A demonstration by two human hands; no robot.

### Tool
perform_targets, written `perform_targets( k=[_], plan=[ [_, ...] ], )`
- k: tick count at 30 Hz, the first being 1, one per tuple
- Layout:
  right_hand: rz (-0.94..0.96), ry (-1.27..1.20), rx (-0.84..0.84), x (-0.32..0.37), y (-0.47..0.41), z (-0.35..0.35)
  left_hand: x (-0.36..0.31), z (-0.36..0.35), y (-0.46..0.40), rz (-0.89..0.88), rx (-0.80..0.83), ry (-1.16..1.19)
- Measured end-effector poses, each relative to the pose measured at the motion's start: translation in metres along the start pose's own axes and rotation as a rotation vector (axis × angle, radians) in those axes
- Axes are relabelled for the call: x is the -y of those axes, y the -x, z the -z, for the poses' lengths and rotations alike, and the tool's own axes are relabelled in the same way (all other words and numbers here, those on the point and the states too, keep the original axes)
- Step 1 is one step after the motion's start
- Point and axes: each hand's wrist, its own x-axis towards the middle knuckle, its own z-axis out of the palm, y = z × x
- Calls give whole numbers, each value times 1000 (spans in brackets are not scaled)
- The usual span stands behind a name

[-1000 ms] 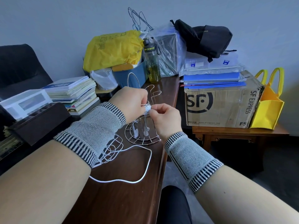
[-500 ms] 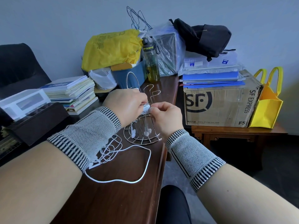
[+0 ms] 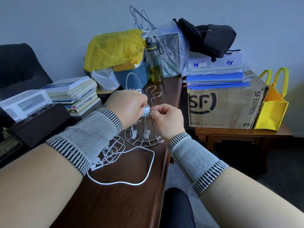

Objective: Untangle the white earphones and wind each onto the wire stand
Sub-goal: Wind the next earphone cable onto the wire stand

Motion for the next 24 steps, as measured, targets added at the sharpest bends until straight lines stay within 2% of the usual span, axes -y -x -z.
perform_targets(
  k=[2, 6, 9, 15, 24],
  plan=[
    [-48, -33, 21, 3, 2, 0, 0, 0, -1, 6, 16, -6],
    [-292, -340, 81, 11, 4, 1, -1, 1, -3, 11, 53, -27],
    [-428, -468, 135, 18, 3, 3, -2, 2, -4, 15, 60, -42],
    [-580, -484, 179, 29, -6, 7, -3, 3, -5, 23, 64, -41],
    [-762, -457, 290, 35, -13, 6, 1, 5, -1, 67, 64, 95]
  ],
)
